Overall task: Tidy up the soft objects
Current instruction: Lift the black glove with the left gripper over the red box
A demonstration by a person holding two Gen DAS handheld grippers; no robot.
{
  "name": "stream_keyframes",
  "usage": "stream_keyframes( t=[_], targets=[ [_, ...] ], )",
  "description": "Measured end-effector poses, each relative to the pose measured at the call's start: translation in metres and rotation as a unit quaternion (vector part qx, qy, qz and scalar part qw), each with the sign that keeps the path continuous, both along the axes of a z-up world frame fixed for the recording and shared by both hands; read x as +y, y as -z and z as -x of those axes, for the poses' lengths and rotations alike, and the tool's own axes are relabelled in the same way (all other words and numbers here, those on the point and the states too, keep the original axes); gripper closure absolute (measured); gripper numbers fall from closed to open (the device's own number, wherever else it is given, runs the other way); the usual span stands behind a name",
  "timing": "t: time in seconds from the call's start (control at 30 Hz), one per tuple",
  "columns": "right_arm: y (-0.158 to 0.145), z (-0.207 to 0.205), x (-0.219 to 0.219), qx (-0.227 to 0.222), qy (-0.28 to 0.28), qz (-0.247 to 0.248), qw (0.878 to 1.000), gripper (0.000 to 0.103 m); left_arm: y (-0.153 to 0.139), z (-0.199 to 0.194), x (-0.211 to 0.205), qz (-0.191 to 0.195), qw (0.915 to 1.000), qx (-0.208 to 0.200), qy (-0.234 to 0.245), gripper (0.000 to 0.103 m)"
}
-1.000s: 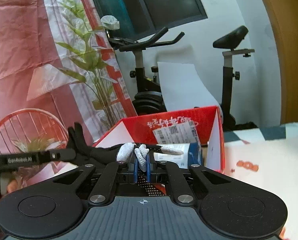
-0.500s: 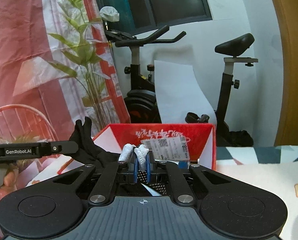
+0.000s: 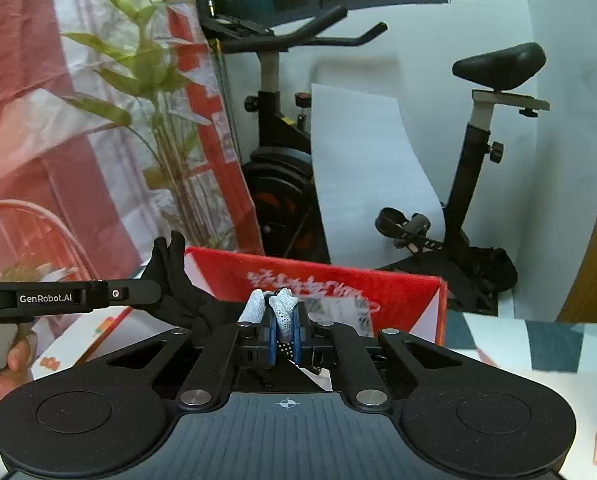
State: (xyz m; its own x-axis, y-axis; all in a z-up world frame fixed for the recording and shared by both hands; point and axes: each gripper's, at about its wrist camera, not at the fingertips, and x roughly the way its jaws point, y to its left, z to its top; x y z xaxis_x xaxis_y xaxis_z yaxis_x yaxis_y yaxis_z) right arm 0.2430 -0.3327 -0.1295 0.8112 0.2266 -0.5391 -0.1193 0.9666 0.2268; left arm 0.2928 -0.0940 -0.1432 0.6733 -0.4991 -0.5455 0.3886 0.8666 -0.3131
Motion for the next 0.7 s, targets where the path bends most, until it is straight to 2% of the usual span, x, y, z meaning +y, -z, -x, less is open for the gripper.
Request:
stream_keyframes(
  t=[0.13, 0.37, 0.47, 0.7],
  targets=[
    [0.004, -0.029, -0.012, 0.010, 0.009, -0.002, 1.000, 0.096, 0.007, -0.030, -0.012, -0.005, 0.9996, 0.027, -0.001, 0.086],
    [0.031, -0.073, -0.011, 0.086, 0.002, 0.001, 0.996, 0.096, 0.031, -0.062, -0.016, -0.007, 0.9961, 0.085, -0.024, 0.086],
    [0.042, -0.083, -0.007, 0.098, 0.001, 0.009, 0.995, 0.096, 0.039, -0.067, -0.010, 0.001, 0.9952, 0.095, -0.023, 0.086],
    [0.064, -0.095, -0.009, 0.122, 0.014, -0.014, 0.992, 0.096, 0.045, -0.074, -0.005, -0.017, 0.9945, 0.102, -0.016, 0.084]
  ],
)
